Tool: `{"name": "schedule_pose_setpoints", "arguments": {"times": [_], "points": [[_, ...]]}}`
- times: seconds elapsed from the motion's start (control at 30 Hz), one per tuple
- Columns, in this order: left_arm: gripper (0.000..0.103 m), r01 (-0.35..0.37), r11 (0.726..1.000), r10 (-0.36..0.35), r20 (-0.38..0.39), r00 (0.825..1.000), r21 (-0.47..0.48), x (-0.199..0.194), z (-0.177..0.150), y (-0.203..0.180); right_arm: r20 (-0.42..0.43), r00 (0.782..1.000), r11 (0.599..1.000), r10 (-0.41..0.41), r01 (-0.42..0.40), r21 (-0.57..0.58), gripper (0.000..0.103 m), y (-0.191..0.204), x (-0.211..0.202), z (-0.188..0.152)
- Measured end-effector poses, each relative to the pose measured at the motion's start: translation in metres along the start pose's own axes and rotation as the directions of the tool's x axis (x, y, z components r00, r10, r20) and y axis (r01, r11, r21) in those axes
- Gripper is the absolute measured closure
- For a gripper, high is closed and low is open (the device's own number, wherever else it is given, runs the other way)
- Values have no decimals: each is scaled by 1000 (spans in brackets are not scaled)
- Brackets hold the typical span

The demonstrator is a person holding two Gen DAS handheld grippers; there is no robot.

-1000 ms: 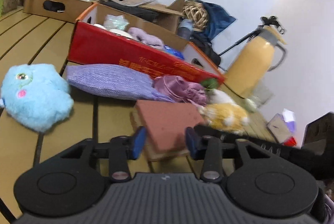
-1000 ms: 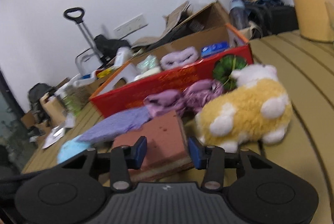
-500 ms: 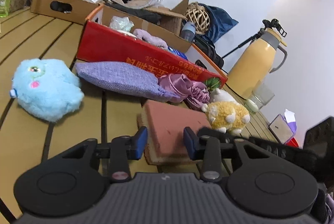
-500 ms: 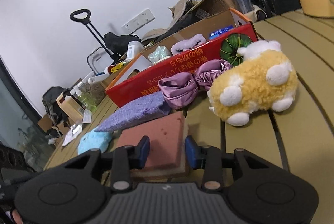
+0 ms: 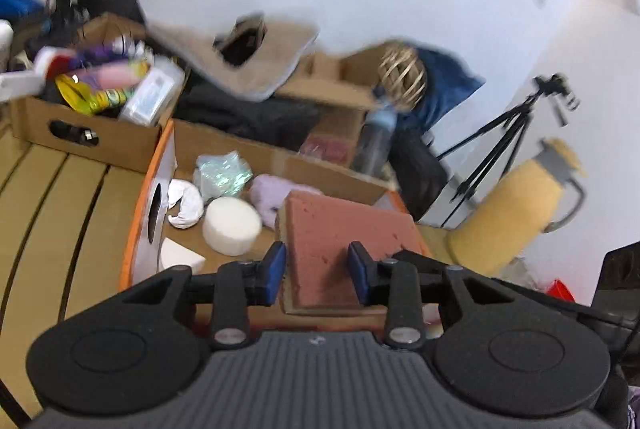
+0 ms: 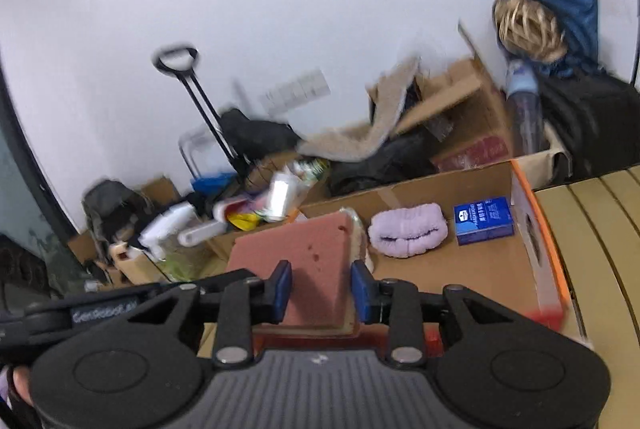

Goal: Organize soft objects
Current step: 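Lower the pink sponge block into the box and open both grippers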

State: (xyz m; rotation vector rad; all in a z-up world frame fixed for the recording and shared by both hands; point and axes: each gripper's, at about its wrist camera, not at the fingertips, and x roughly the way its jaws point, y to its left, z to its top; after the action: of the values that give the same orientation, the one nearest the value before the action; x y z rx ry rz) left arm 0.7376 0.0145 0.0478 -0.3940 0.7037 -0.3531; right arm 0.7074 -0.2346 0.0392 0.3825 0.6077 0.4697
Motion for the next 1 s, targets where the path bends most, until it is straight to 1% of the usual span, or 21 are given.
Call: {"name": "schedule_pose_setpoints", "arguments": {"times": [0.03, 0.1, 0.13, 0.2, 0.27, 0.3, 0.33, 0.4, 0.43, 0.47, 0.5, 0.57, 0.67, 0.73, 0.83, 1.0], "points": [[69, -24, 1000, 24, -17, 1000, -12, 10, 5, 6, -29, 1000, 999, -6, 7, 31, 72, -5, 17, 9], [69, -70, 998, 70, -74, 995, -2, 33, 6, 18, -100, 995, 998, -16, 22, 62, 72, -16, 49, 18], [69, -94, 996, 94, -91, 991, 3, 39, 3, 24, -129, 991, 994, -19, 33, 104, 72, -22, 64, 17], [69, -136, 990, 139, -121, 983, 36, 49, -5, 34, -179, 983, 992, -34, 55, 113, 72, -27, 86, 8], [66, -141, 987, 150, -136, 979, 70, 51, -10, 41, -224, 974, 992, -38, 65, 112, 72, -28, 102, -5], [64, -145, 985, 156, -126, 980, 90, 49, -12, 42, -239, 970, 993, -39, 65, 103, 72, -25, 108, -13], [54, -151, 984, 162, -110, 981, 98, 44, -12, 42, -248, 968, 992, -42, 69, 101, 72, -24, 111, -18], [39, -145, 988, 148, -63, 987, 52, 28, -9, 46, -263, 965, 992, -17, 49, 115, 71, -22, 115, -21], [36, -141, 989, 143, -40, 989, 45, 21, -6, 45, -276, 961, 991, 1, 37, 132, 71, -20, 117, -21], [36, -139, 989, 140, -20, 990, 54, 12, -3, 45, -283, 959, 990, 15, 26, 139, 68, -17, 118, -21], [35, -142, 988, 143, -8, 990, 60, 6, 0, 42, -281, 960, 992, 11, 24, 124, 64, -13, 117, -20], [34, -158, 985, 158, 9, 987, 70, -9, 4, 38, -258, 966, 997, -20, 39, 67, 57, -3, 110, -17], [34, -173, 979, 171, 25, 985, 106, -33, 7, 25, -246, 969, 997, -19, 37, 68, 57, -1, 93, -12], [34, -173, 977, 169, 39, 985, 124, -52, 6, 15, -221, 975, 998, -40, 49, 34, 57, 5, 73, -3], [29, -165, 974, 154, 77, 985, 153, -85, 3, -3, -172, 983, 998, -68, 68, -5, 56, 14, 33, 11], [25, -154, 965, 124, 150, 981, 210, -146, -8, -37, -78, 992, 994, -95, 91, -54, 48, 28, -54, 25]]}}
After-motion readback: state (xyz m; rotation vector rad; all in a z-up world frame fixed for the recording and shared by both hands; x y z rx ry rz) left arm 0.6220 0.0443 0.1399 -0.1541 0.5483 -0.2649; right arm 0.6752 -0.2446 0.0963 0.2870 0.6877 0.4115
